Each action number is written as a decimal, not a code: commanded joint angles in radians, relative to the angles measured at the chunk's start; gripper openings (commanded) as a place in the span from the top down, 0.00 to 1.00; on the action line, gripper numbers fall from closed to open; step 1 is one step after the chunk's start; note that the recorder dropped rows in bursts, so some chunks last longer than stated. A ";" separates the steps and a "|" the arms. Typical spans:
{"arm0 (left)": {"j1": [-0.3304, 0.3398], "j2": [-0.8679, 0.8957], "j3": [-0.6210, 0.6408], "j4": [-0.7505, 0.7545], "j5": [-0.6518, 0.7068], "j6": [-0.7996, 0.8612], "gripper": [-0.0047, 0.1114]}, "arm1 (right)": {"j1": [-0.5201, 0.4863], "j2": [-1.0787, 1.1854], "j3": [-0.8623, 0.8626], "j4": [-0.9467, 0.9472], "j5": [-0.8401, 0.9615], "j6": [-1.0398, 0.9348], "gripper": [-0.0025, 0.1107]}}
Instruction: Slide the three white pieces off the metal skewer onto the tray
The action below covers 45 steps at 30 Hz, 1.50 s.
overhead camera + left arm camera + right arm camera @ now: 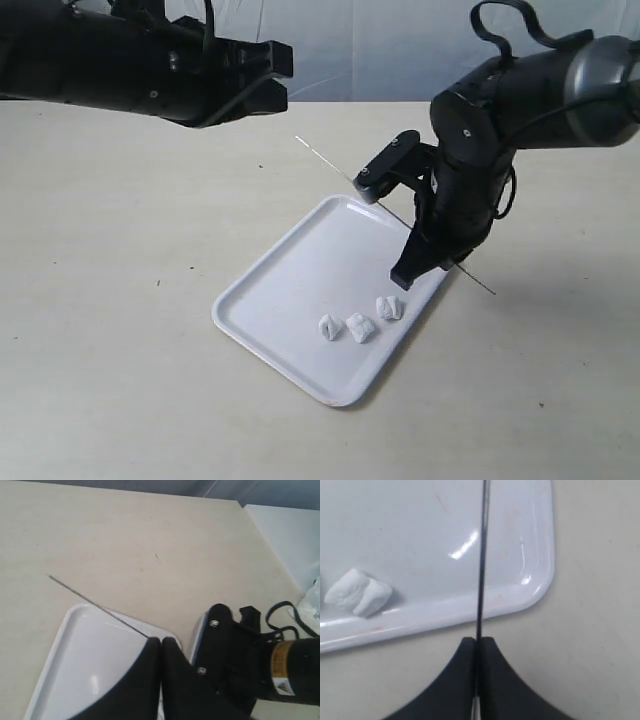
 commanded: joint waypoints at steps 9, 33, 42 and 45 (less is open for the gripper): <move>-0.002 -0.101 0.008 0.033 -0.015 0.003 0.96 | -0.002 0.175 -0.173 0.060 0.139 -0.138 0.98; -0.002 -0.151 0.098 0.351 -0.207 -0.174 0.96 | -0.002 0.128 -0.272 0.323 0.066 -0.104 0.79; 0.144 -0.265 0.294 0.401 -0.314 -0.181 0.96 | -0.002 -0.090 -0.088 0.364 -0.239 -0.108 0.81; 0.195 -0.301 0.364 0.401 -0.346 -0.179 0.96 | -0.002 -0.180 0.045 0.365 -0.419 -0.108 0.81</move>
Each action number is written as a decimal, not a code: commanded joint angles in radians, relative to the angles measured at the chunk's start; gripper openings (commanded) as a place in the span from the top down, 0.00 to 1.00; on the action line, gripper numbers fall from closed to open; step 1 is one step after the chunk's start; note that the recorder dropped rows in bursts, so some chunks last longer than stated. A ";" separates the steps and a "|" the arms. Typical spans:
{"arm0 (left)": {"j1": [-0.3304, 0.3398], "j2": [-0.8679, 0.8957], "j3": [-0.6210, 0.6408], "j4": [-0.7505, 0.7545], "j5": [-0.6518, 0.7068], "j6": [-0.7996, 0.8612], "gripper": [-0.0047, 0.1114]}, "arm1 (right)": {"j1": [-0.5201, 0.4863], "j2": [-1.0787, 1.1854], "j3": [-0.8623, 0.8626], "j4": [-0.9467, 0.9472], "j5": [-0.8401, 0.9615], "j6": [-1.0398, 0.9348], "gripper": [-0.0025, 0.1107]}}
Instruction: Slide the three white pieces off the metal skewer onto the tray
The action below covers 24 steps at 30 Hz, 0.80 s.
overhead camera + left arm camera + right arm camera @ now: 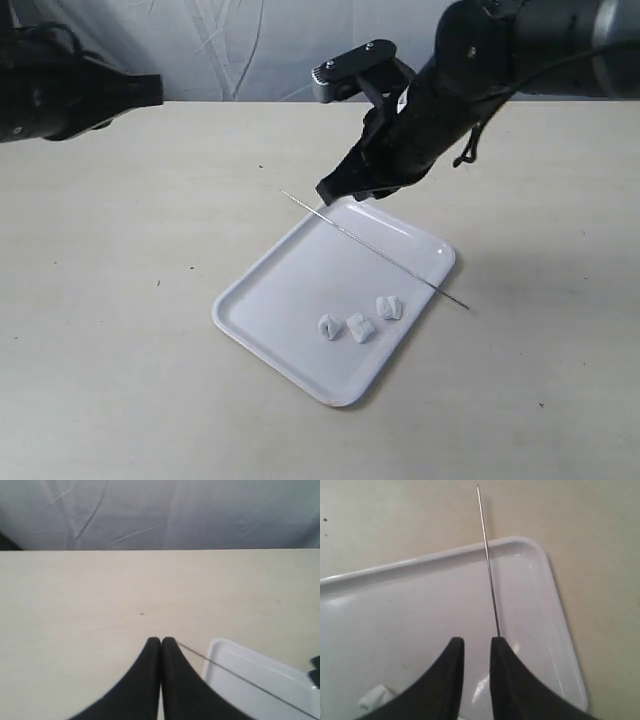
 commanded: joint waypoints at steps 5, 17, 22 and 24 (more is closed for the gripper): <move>0.082 -0.140 0.165 0.082 -0.138 0.012 0.96 | -0.002 -0.253 0.360 0.011 -0.475 -0.002 0.81; 0.121 -0.454 0.329 0.155 -0.131 0.008 0.96 | -0.004 -0.618 0.725 0.095 -0.887 0.028 0.81; 0.152 -0.608 0.423 0.097 -0.156 0.002 0.96 | -0.004 -0.754 0.836 0.105 -0.987 0.025 0.81; 0.156 -0.659 0.456 0.086 -0.171 0.002 0.96 | -0.004 -0.790 0.868 0.120 -0.999 0.020 0.81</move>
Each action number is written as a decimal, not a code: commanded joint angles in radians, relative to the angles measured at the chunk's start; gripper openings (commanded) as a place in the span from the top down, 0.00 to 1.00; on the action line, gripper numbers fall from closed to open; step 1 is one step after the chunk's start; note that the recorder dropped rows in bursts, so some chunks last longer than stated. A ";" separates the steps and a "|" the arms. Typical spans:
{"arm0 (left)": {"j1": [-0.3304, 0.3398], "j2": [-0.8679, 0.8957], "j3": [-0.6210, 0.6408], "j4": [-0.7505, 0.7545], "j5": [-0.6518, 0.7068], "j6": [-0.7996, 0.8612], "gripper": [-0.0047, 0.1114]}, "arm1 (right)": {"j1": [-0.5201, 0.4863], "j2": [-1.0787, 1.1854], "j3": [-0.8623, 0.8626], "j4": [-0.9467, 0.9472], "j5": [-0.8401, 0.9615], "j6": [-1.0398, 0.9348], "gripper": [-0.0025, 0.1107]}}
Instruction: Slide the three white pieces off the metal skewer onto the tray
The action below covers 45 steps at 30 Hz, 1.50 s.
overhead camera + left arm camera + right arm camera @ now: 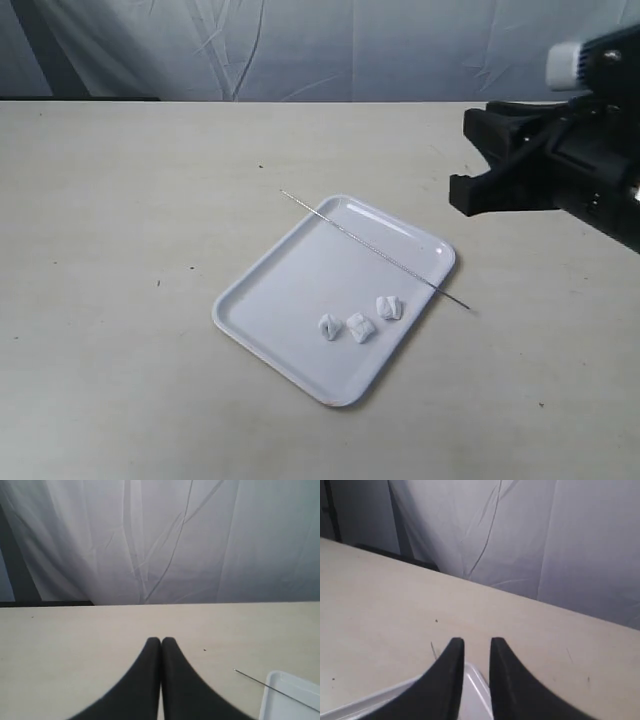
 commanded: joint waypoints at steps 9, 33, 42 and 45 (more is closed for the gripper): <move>0.022 -0.189 0.178 -0.061 -0.052 -0.004 0.96 | -0.004 -0.138 0.162 0.354 -0.203 -0.311 0.93; 0.138 -0.189 0.247 -0.103 -0.103 0.047 0.96 | -0.002 -0.162 0.140 0.567 0.219 -0.738 0.98; 0.138 -0.189 0.247 -0.103 -0.103 0.047 0.96 | -0.004 -0.230 0.140 0.569 0.224 -0.738 0.98; 0.138 -0.189 0.247 -0.102 -0.103 0.047 0.96 | -0.030 -0.343 0.142 0.590 0.230 -0.738 0.98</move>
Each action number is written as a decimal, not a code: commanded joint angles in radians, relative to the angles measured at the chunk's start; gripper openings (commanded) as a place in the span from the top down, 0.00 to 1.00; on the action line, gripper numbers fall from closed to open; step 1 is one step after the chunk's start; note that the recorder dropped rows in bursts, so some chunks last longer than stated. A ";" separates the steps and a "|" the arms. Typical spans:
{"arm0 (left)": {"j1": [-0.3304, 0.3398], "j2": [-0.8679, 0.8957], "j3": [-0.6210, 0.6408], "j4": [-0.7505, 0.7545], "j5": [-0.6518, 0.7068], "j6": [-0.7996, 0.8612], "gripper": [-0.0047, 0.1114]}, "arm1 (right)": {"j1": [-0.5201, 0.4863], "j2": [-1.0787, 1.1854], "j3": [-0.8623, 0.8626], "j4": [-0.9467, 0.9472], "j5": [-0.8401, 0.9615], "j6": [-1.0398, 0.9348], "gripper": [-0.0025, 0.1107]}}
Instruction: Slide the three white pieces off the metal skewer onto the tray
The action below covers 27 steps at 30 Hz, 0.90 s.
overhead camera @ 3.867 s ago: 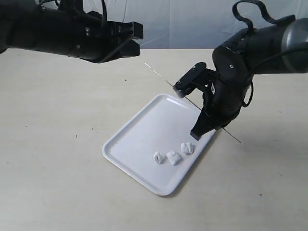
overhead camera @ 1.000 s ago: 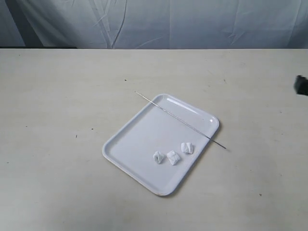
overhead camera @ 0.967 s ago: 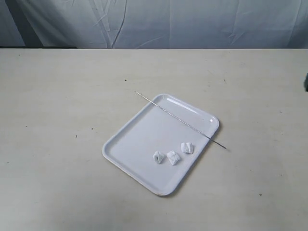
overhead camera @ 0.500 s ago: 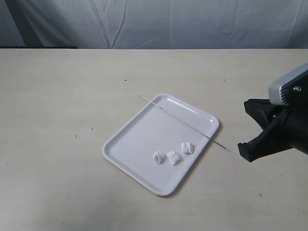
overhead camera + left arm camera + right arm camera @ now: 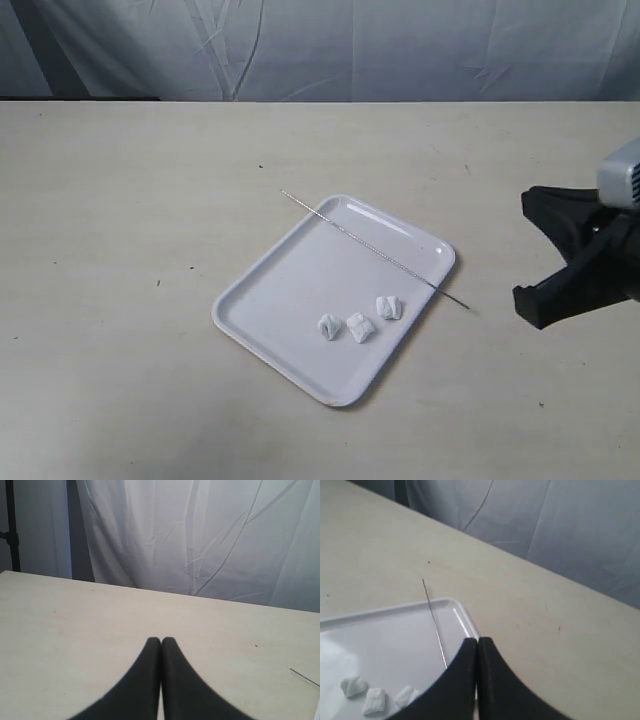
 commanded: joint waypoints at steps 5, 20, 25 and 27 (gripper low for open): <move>0.113 -0.037 0.005 0.092 0.006 0.000 0.96 | -0.232 -0.112 -0.002 0.008 0.000 0.002 0.98; 0.185 -0.037 0.005 0.096 0.004 0.000 0.96 | -0.521 -0.465 0.109 0.180 -0.032 0.002 0.98; 0.187 -0.047 0.005 0.099 0.004 0.000 0.96 | -0.553 -0.585 0.205 0.204 -0.036 0.032 0.98; 0.193 -0.057 0.005 0.151 0.005 0.000 0.96 | -0.563 -0.649 0.258 0.018 -0.039 0.137 0.98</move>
